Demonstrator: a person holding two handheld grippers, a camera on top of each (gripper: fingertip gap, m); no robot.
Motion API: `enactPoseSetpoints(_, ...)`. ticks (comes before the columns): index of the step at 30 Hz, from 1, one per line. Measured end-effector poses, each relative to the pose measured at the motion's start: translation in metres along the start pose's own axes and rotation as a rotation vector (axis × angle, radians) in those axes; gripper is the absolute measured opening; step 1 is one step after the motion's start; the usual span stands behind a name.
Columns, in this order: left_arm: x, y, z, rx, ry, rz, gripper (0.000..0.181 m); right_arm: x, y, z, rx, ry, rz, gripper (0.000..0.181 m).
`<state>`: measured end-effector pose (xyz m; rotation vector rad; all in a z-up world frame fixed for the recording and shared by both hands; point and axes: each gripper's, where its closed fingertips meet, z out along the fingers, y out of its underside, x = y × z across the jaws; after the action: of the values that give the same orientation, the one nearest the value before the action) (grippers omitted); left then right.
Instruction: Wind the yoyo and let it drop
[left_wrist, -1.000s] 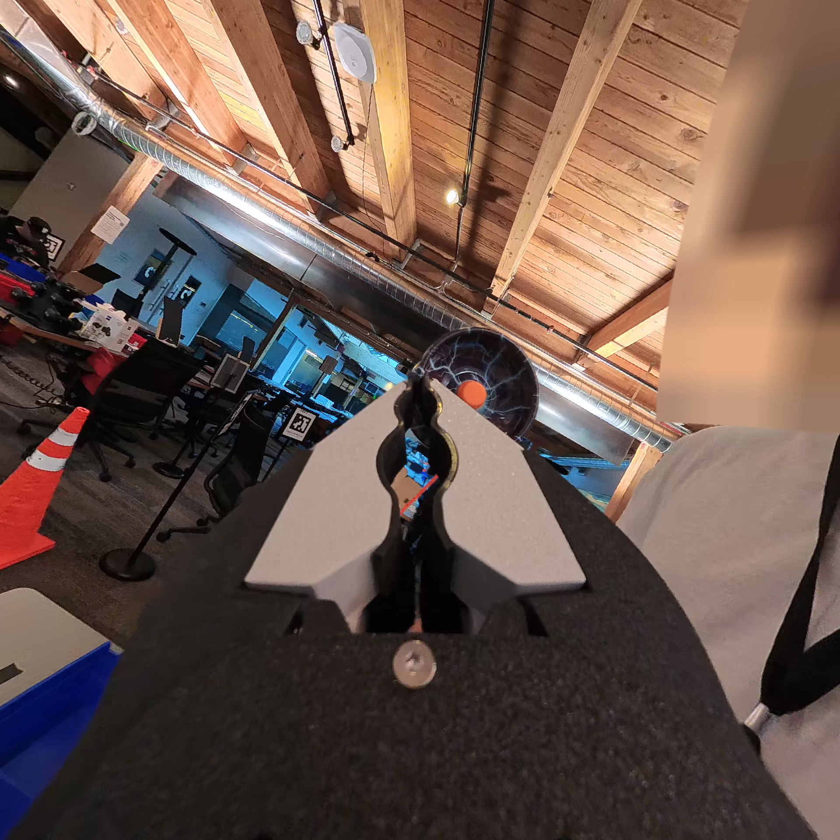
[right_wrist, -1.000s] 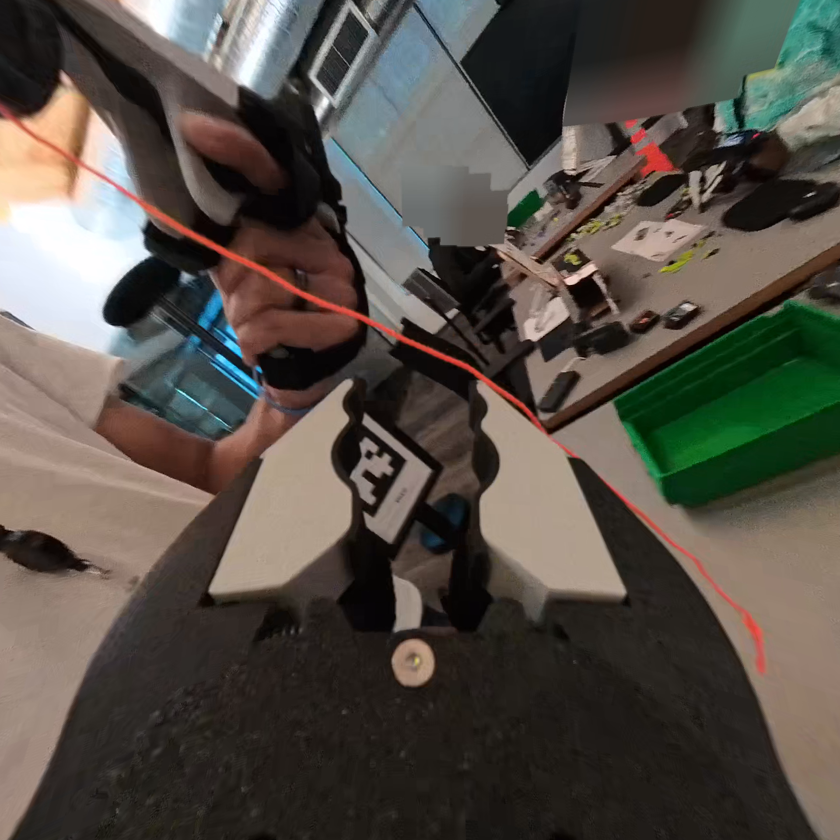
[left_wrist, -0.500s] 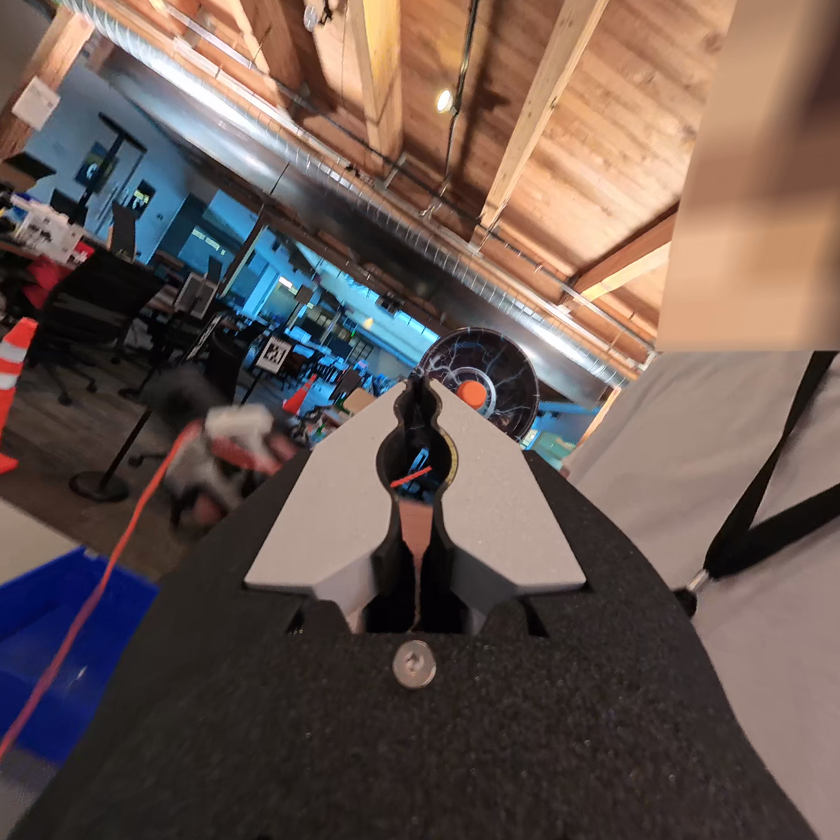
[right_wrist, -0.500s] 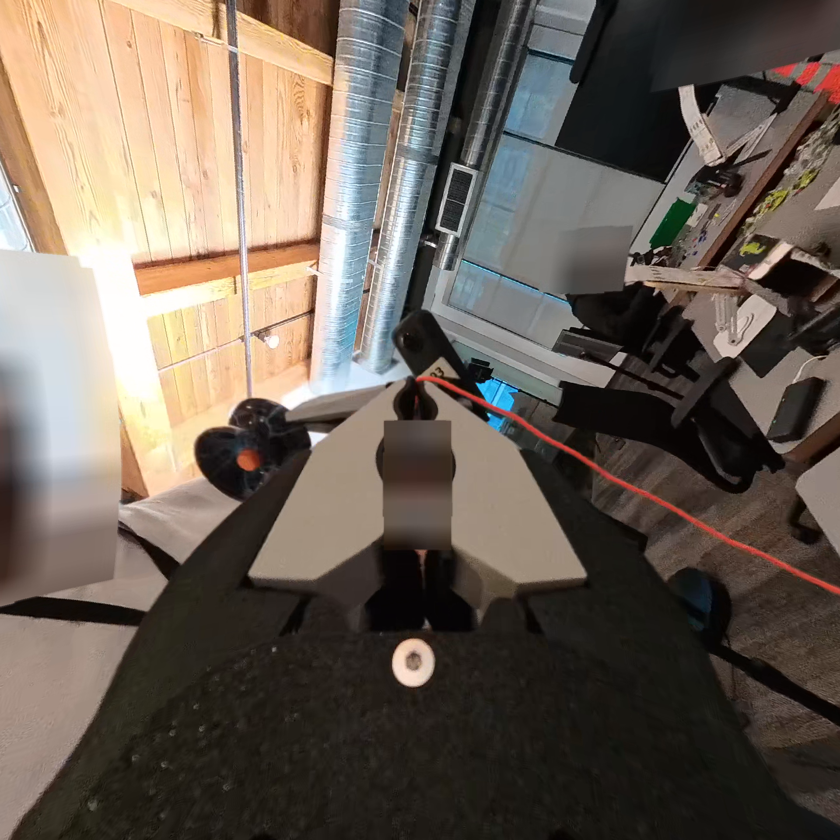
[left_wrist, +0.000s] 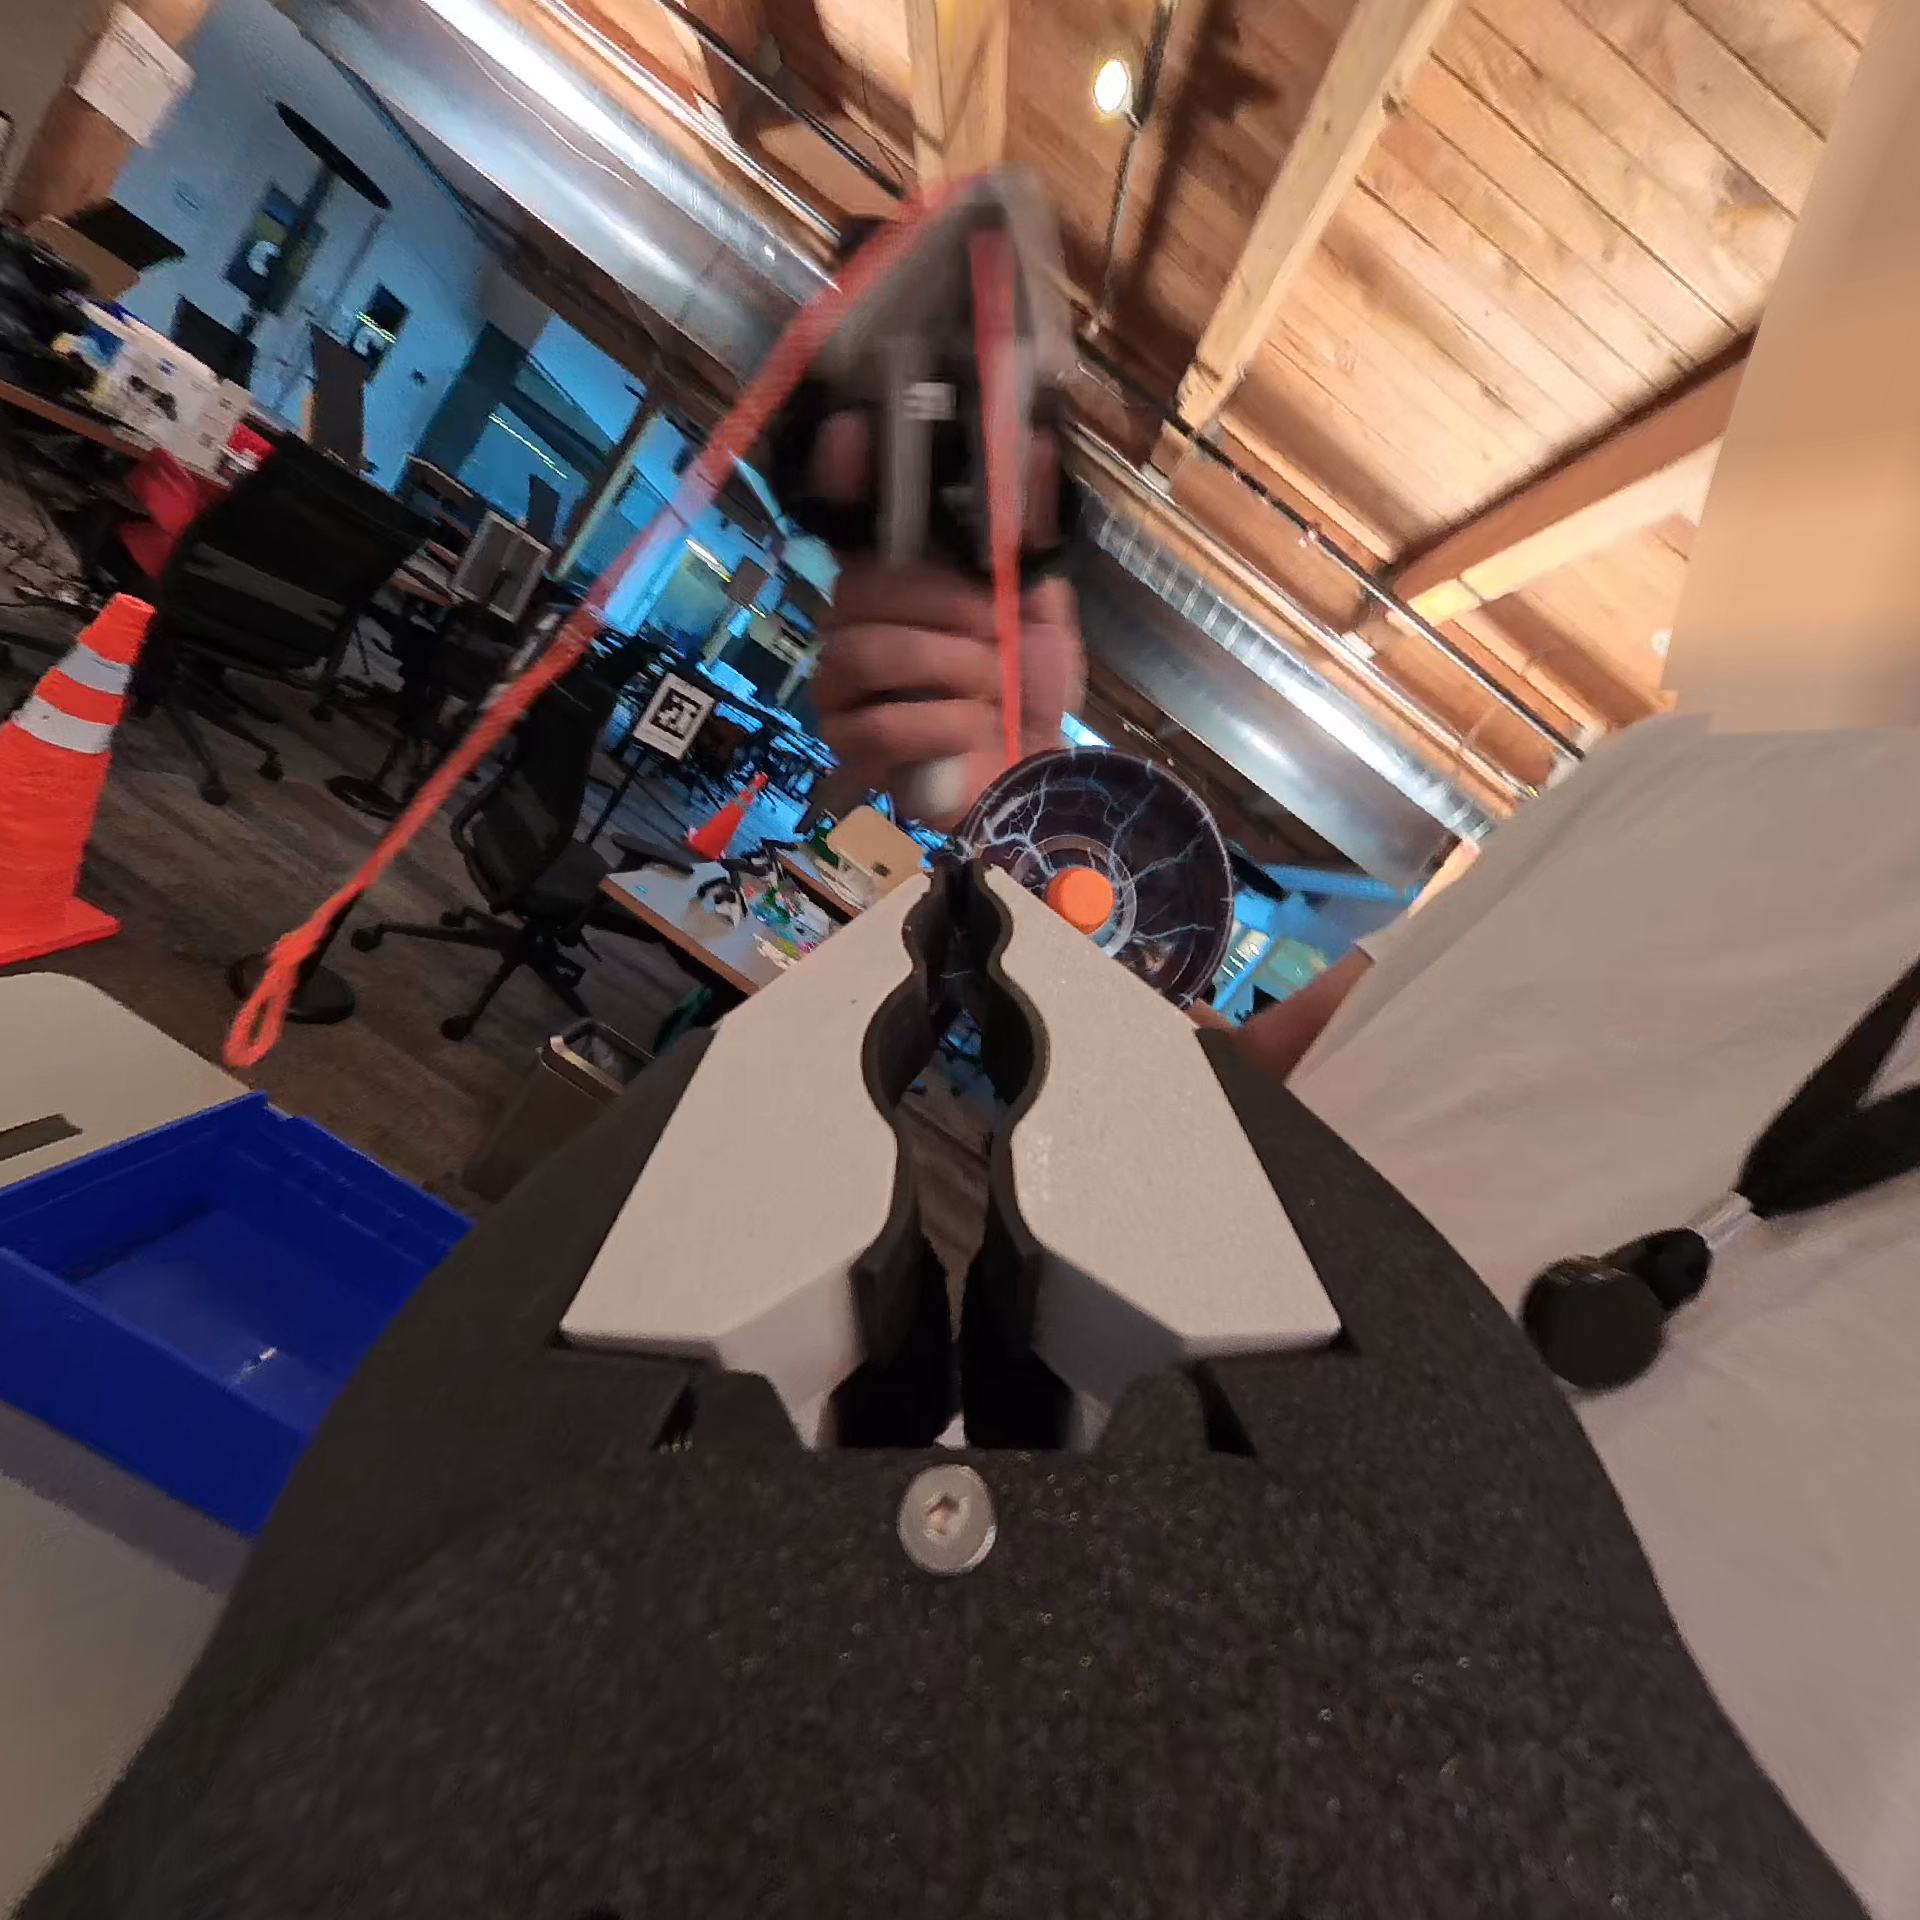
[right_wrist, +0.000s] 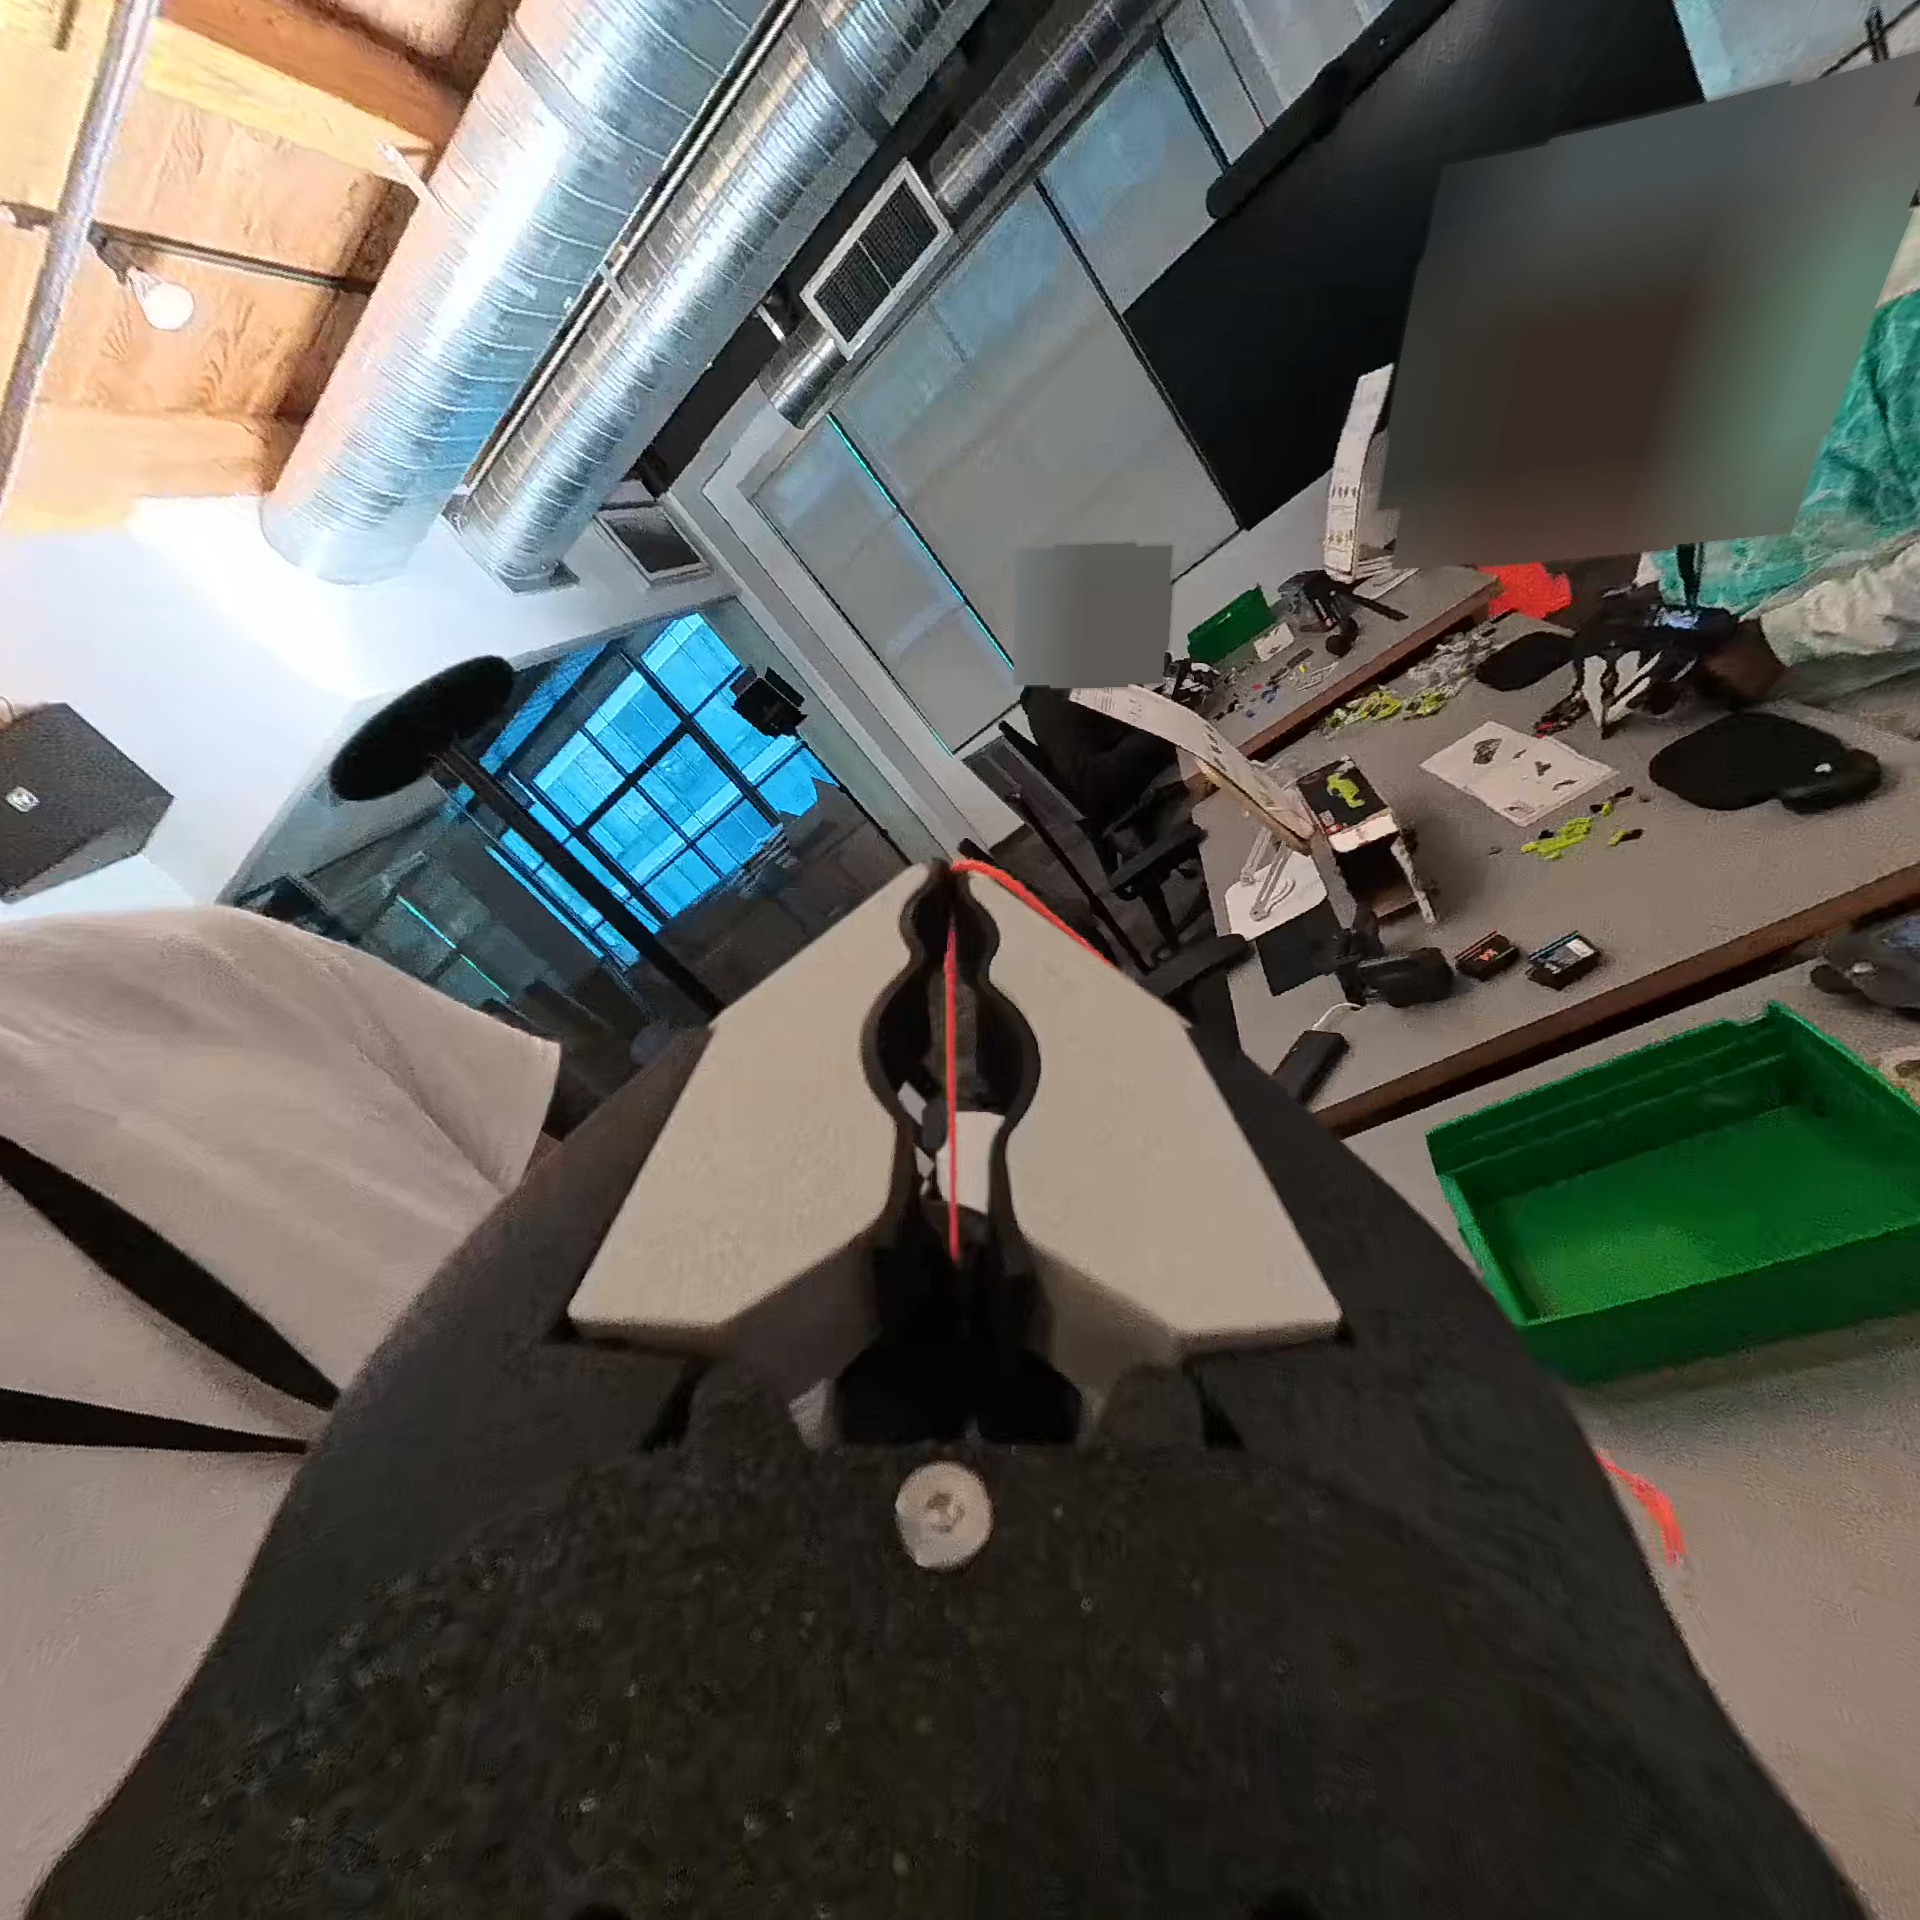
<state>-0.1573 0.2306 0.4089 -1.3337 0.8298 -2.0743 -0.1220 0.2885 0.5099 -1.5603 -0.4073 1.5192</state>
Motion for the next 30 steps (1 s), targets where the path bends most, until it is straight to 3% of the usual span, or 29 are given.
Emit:
enactPoseSetpoints(5, -0.028, -0.021, -0.011, 0.151, -0.086, -0.025, 0.0, -0.053, 0.012, 0.009, -0.066, 0.006, -0.15, 0.0)
enactPoseSetpoints(9, -0.05, -0.055, -0.026, 0.349, -0.148, -0.064, 0.0, -0.058, 0.038, 0.01, -0.09, 0.145, -0.209, 0.0)
enactPoseSetpoints(15, -0.047, -0.091, -0.023, 0.506, -0.092, -0.107, 0.0, -0.032, 0.101, 0.021, 0.015, 0.137, 0.096, 0.0)
enactPoseSetpoints(18, -0.031, -0.094, -0.01, 0.477, -0.037, -0.103, 0.0, -0.01, 0.119, 0.024, 0.094, 0.083, 0.27, 0.0)
enactPoseSetpoints(23, 0.006, -0.079, 0.007, 0.37, 0.095, -0.1, 0.0, 0.024, 0.11, 0.017, 0.226, -0.048, 0.492, 0.0)
enactPoseSetpoints(26, 0.017, -0.059, 0.011, 0.279, 0.115, -0.087, 0.0, 0.038, 0.096, 0.014, 0.231, -0.069, 0.493, 0.0)
enactPoseSetpoints(30, 0.015, -0.031, 0.008, 0.172, 0.082, -0.074, 0.0, 0.032, 0.068, 0.015, 0.175, -0.047, 0.356, 0.0)
